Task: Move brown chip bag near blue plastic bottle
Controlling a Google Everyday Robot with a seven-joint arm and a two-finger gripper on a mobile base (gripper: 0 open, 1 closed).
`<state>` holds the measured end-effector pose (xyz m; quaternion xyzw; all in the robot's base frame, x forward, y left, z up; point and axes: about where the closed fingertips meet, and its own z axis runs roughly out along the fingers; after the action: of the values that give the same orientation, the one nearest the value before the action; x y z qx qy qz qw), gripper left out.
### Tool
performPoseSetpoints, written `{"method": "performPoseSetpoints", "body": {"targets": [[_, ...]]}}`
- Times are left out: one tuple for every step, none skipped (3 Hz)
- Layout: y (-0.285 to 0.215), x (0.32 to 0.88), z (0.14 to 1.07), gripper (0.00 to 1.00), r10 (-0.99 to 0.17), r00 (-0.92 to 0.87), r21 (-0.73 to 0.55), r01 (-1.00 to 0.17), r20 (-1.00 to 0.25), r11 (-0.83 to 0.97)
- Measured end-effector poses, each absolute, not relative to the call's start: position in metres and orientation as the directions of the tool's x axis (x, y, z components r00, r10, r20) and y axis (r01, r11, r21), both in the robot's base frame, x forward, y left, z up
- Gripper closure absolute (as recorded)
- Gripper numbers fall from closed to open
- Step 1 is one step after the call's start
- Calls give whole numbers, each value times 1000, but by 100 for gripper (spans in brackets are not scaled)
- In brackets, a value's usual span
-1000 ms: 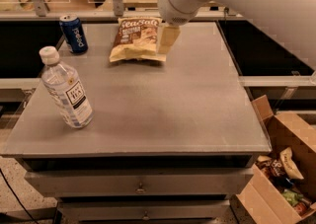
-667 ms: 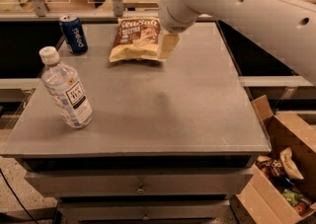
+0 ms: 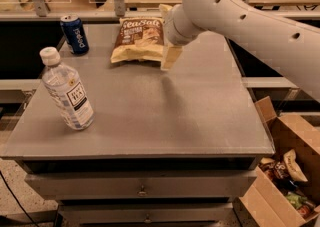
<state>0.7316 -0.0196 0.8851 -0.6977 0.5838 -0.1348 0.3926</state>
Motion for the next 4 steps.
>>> {"method": "performPoseSetpoints", "body": {"targets": [[-17,733,871,0,-906,290,-695,-719,-308,6],[-5,734,865,18,-887,309,-692,-721,-343,17],[-5,734,865,41,-887,309,-692,-721,-344,17],[2,735,875,64,-871,336,-718,-695,-358,28]]}}
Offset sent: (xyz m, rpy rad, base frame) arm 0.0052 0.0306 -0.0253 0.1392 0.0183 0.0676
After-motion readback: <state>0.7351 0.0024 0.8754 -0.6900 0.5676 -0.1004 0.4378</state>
